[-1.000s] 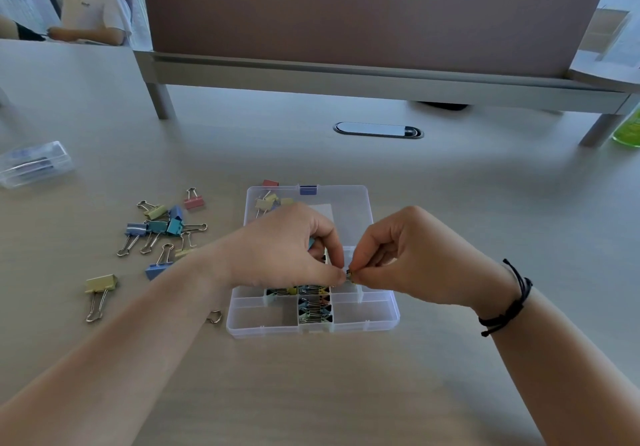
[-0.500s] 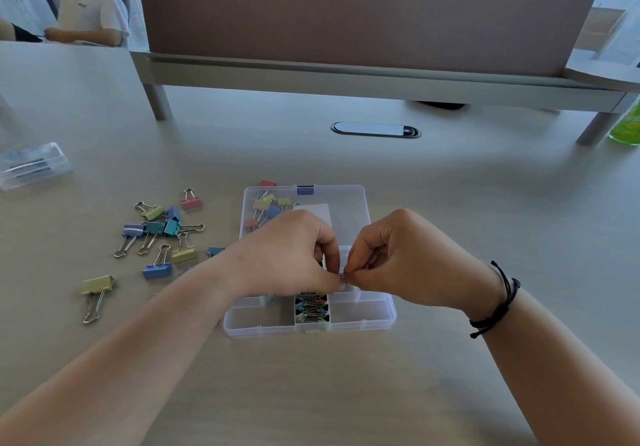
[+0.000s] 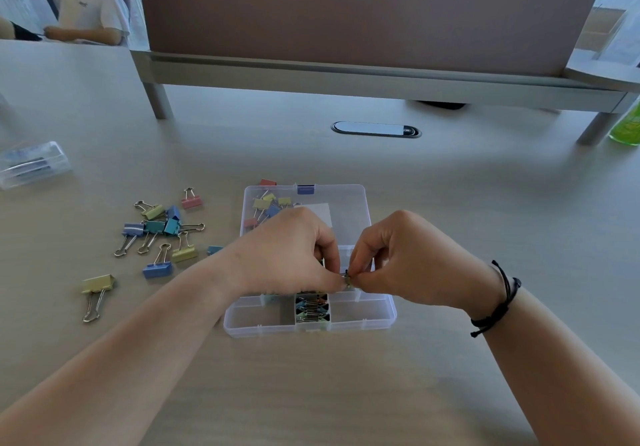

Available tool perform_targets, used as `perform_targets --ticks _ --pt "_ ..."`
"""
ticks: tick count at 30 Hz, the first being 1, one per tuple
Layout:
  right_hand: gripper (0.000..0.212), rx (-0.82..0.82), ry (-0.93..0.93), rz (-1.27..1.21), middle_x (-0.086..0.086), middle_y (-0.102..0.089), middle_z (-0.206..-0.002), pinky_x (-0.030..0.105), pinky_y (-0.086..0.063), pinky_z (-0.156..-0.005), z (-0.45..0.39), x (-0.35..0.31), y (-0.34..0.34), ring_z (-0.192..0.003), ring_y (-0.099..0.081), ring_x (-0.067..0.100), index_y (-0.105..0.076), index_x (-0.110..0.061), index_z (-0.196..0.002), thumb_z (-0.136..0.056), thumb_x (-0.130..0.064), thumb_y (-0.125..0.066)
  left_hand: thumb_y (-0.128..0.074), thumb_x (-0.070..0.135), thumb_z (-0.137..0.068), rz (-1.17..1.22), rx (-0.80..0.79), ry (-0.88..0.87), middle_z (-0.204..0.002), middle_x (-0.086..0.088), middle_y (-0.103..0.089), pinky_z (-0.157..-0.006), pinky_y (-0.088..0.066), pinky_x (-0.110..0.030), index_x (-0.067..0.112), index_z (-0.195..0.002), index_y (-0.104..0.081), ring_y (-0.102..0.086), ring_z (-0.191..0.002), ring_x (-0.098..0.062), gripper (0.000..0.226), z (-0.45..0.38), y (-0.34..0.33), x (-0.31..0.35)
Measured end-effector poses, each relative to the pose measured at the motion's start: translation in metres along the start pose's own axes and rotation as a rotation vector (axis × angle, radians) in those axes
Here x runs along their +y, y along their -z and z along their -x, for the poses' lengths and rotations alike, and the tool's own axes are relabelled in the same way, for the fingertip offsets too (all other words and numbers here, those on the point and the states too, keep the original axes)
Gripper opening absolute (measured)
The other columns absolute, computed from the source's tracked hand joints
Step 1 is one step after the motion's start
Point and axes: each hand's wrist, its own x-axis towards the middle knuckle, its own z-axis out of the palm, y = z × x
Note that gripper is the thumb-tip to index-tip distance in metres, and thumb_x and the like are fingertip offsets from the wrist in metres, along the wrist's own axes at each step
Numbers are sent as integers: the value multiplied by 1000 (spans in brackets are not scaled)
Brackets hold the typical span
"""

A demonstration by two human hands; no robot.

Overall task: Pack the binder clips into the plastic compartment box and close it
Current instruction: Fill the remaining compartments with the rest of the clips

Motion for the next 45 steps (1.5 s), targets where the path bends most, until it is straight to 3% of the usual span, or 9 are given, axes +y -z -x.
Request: perform_targets --ticks 15,21,25,28,31,33,36,39,45 --pt "8 -32 81 197 -14 -63 -84 7 -35 -64 -1 4 -4 -77 -54 0 -78 -31 -81 -81 -26 -71 -83 19 -70 -68 54 45 -40 18 -49 -39 -28 -9 18 -65 -67 -42 -38 -1 16 -8 -9 4" --pt "10 -7 119 129 -13 -64 -82 10 -41 -64 0 6 1 -74 -59 0 -78 -29 -80 -79 -22 -71 -87 25 -70 -33 23 28 -40 15 -40 -41 -25 -14 22 -66 -65 -36 -40 -5 22 -8 -6 3" --pt "16 101 125 -3 -11 -67 -71 12 -44 -62 -2 8 5 -63 -59 1 -76 -28 -87 -83 -13 -71 -87 27 -71 136 45 46 -52 16 -45 -51 -33 -19 27 -83 -65 -40 -48 -5 25 -8 4 1" --pt "11 226 136 -180 -2 -68 -69 27 -52 -56 -4 8 3 -56 -61 13 -74 -24 -93 -86 -16 -71 -69 10 -86 327 51 68 -73 8 -57 -54 -40 -26 21 -101 -57 -46 -54 -9 23 -5 11 2" --pt "10 275 159 -301 2 -70 -70 45 -54 -60 -5 2 -4 -62 -63 34 -73 -21 -97 -87 -22 -71 -47 -11 -87 564 8 93 -74 -7 -54 -46 -30 -25 12 -104 -49 -39 -57 -16 28 -1 10 9" --pt "10 246 170 -295 -4 -66 -64 40 -51 -53 -6 1 -8 -53 -56 27 -73 -21 -98 -88 -23 -71 -40 -14 -88 636 19 108 -67 -8 -51 -44 -27 -25 10 -104 -48 -40 -55 -15 30 -2 7 12" --pt "13 234 151 -249 -11 -53 -56 18 -37 -48 -7 3 -10 -45 -40 5 -73 -23 -100 -87 -24 -72 -39 -9 -94 607 60 102 -77 -16 -53 -42 -29 -24 14 -108 -47 -44 -57 -16 29 -4 4 10" --pt "13 263 126 -245 -10 -51 -55 16 -36 -47 -7 4 -7 -44 -39 5 -72 -23 -98 -85 -24 -75 -44 -6 -97 556 69 78 -84 -29 -59 -42 -32 -23 19 -112 -47 -46 -64 -26 29 -2 5 9" --pt "20 358 73 -290 -4 -66 -68 33 -55 -57 -6 3 -1 -52 -63 17 -64 -21 -91 -79 -22 -79 -56 1 -98 589 131 -2 -57 0 -63 -40 -33 -7 18 -116 -64 -43 -40 -5 26 2 8 13"
